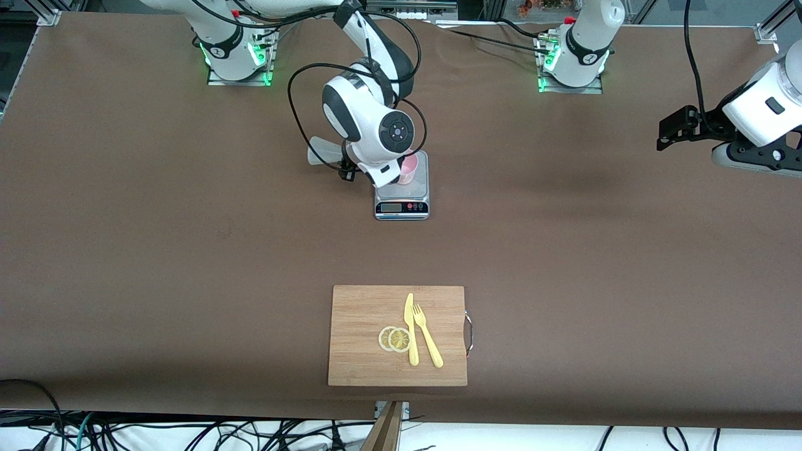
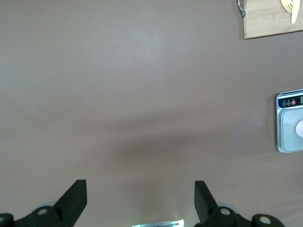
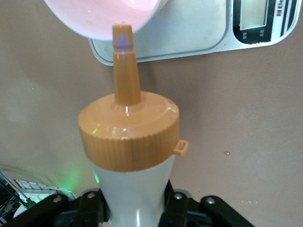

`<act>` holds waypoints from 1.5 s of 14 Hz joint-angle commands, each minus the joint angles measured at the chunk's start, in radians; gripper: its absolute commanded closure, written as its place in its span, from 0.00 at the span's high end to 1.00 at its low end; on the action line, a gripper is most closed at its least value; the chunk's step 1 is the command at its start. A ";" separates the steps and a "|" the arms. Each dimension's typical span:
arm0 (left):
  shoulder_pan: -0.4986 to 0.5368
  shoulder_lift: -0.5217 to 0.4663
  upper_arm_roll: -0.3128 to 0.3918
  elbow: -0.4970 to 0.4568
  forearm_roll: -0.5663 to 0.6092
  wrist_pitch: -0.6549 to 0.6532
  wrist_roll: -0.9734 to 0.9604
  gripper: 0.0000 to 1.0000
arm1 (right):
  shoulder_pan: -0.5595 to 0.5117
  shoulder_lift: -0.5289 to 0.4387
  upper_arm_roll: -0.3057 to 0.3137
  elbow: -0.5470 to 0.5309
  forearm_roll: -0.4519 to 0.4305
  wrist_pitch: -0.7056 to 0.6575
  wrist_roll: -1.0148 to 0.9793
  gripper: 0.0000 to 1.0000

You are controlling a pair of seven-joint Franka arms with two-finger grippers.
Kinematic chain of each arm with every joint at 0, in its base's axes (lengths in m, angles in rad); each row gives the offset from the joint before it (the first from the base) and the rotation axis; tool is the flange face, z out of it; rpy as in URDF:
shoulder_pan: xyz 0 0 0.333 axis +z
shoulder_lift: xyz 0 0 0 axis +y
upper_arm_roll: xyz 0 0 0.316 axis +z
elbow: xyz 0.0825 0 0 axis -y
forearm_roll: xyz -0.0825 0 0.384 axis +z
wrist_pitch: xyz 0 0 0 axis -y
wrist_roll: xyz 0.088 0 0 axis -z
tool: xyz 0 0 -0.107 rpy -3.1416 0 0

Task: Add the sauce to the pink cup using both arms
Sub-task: 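Tilt the bottle nozzle into the pink cup with the right gripper, then carry the bottle with the right gripper back beside the table edge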

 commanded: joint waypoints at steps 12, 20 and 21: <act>0.008 0.001 -0.001 0.021 -0.013 -0.025 0.023 1.00 | -0.284 -0.204 0.008 0.007 0.168 -0.035 -0.286 0.40; 0.016 0.001 0.000 0.021 -0.015 -0.036 0.020 1.00 | -0.613 -0.311 0.008 -0.096 0.368 -0.004 -0.638 0.40; 0.016 0.002 0.000 0.021 -0.015 -0.036 0.021 1.00 | -0.648 -0.325 0.008 -0.119 0.398 -0.001 -0.691 0.40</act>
